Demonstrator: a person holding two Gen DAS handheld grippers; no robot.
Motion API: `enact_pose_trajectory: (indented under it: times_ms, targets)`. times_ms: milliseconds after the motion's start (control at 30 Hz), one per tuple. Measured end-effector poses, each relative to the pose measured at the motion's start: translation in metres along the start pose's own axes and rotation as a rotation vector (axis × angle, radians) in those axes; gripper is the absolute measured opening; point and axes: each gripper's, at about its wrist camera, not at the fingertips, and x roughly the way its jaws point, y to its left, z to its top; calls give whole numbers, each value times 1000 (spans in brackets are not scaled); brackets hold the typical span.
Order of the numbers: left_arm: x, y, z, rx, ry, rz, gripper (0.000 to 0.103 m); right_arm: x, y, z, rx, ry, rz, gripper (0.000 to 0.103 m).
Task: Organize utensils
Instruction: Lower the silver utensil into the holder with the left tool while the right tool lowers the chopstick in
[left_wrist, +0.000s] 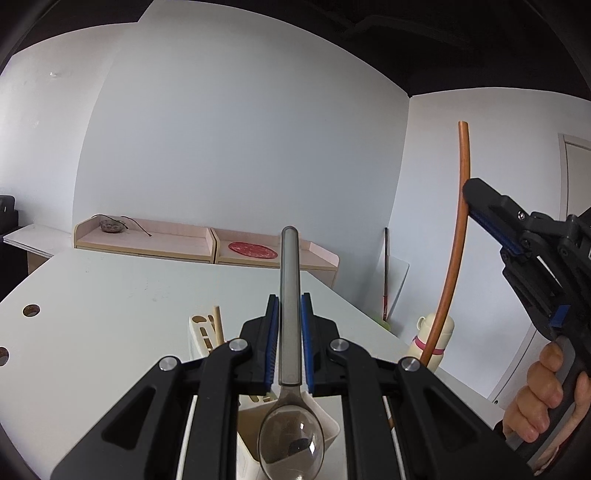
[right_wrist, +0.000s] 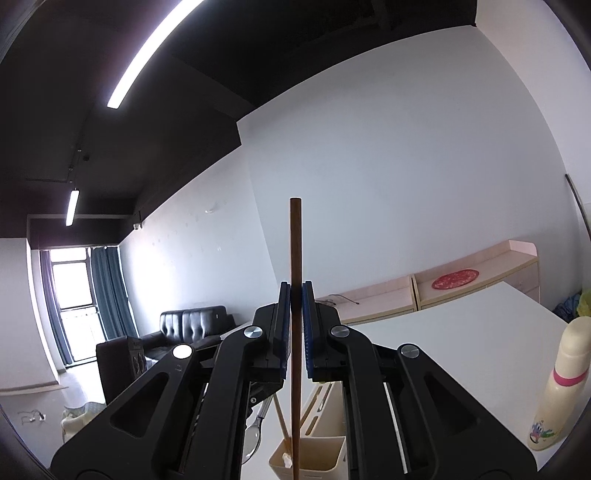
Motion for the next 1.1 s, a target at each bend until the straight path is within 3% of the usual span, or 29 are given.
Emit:
enact_pose_trajectory:
  times_ms: [233,500,667,1100]
  targets:
    - [23,13,-7,-44,-43,-12,11,22,-7,3,12,-35,-17,6]
    - [25,17,-26,-48,-148,-28,11,41,-18,-24,47,-7,-23,6]
    - [30,23,-37,-65,-166,-53,11,46,-26,-39,79,27,-3,6]
    - [28,14,-70,2,-178,6,12,38,-31,-60,103,69,44,6]
